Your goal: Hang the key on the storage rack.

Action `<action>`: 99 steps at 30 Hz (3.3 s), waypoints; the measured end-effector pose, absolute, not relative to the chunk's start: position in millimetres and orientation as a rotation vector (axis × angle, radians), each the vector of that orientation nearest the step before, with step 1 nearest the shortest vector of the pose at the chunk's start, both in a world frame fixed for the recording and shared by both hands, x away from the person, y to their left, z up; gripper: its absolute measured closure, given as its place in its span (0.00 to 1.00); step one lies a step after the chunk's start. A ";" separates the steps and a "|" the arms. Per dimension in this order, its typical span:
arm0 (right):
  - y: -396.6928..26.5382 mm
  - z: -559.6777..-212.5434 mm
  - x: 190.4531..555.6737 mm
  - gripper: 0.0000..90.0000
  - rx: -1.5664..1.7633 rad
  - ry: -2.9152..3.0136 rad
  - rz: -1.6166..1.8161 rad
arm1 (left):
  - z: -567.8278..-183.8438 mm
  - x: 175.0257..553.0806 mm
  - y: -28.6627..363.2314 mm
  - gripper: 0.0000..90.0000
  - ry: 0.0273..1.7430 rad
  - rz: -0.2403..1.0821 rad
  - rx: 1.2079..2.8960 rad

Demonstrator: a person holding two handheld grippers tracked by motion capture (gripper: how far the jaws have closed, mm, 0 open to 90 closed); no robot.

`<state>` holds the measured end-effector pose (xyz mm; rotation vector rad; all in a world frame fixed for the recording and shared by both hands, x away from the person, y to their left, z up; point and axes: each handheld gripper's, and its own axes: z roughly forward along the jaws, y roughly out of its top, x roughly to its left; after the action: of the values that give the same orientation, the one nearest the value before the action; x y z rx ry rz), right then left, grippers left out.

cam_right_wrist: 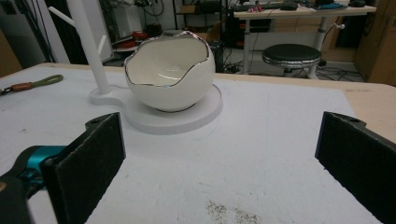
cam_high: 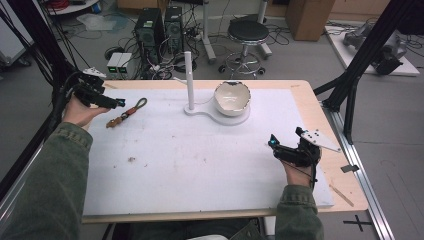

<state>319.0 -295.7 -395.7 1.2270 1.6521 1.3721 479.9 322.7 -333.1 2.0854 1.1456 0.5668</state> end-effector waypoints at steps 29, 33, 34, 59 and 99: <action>-290.8 -400.7 319.4 0.01 1.193 1.715 1.318 | -390.9 515.8 311.6 0.02 1.197 0.486 2.236; -289.9 -400.7 319.3 0.01 1.190 1.712 1.318 | -396.8 517.7 308.0 0.03 1.204 0.481 2.255; -290.0 -400.7 319.2 0.01 1.191 1.712 1.320 | -398.0 518.1 307.4 0.03 1.203 0.482 2.263; -290.4 -401.3 319.1 0.01 1.189 1.721 1.321 | -410.8 524.2 301.8 0.30 1.244 0.547 2.279; -292.5 -399.3 316.6 0.01 1.192 1.705 1.337 | -396.5 513.6 293.6 0.88 1.154 0.586 2.312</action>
<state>316.6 -292.5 -399.3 1.1918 1.7049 1.3372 513.6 293.6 -396.5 2.3115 1.1541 0.5862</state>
